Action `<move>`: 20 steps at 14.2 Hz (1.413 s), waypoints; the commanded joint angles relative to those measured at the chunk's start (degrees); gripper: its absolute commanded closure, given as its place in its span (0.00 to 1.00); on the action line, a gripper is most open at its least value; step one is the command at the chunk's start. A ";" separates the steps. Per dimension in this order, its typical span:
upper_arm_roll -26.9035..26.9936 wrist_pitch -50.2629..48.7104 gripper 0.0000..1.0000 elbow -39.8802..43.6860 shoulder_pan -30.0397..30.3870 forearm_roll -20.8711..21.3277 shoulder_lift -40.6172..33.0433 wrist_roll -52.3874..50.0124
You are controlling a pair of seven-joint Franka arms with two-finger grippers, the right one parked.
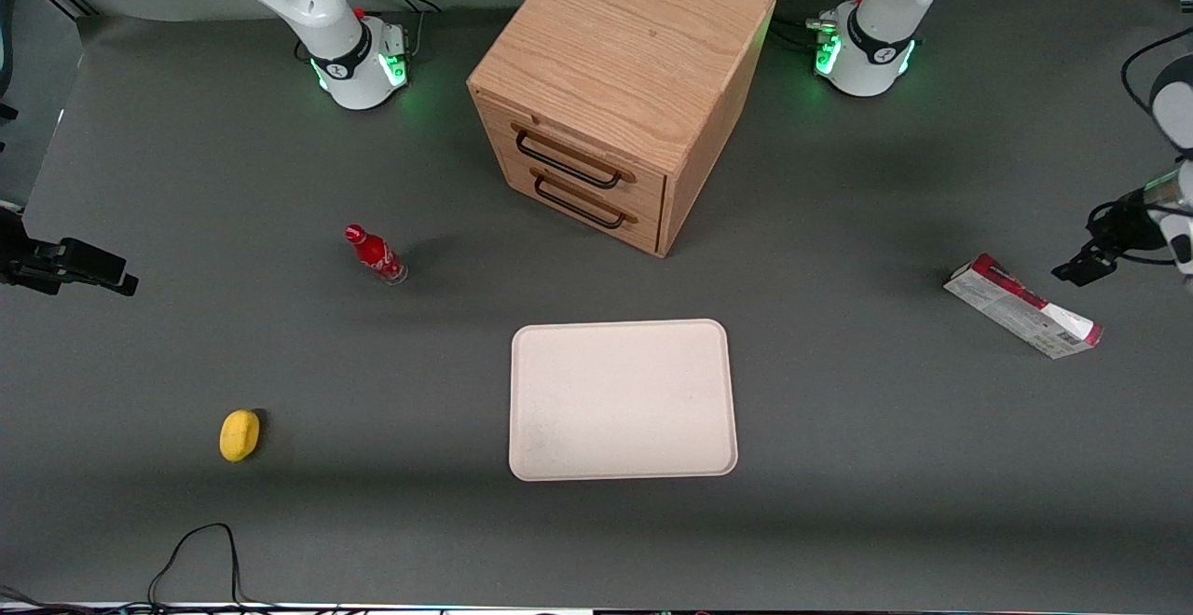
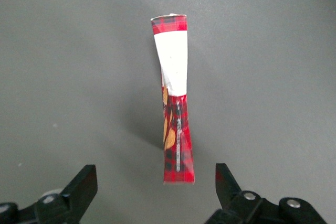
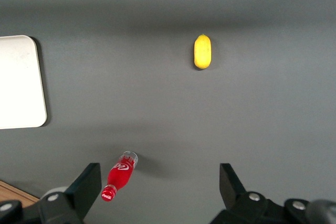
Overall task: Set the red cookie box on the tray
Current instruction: 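Close the left gripper on the cookie box's end and grasp it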
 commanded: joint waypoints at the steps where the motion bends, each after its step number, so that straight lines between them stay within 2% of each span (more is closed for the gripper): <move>1: 0.04 5.29 0.00 -0.46 -0.18 0.05 4.11 -1.34; 6: 0.04 15.93 0.00 -4.77 0.44 0.14 7.81 -1.60; 14: 0.04 20.16 0.01 -3.45 0.09 0.32 12.39 -1.17; 15: 0.04 19.90 0.15 -3.19 0.09 0.49 12.39 -0.82; 17: 0.04 19.28 0.54 -2.48 0.09 0.67 12.39 -0.72; 18: 0.04 19.19 0.80 -2.40 0.17 0.67 12.39 -0.72; 19: 0.04 19.19 1.00 -2.39 0.17 0.76 12.39 -0.64; 20: 0.04 19.19 1.00 -2.39 0.09 0.76 12.39 -0.72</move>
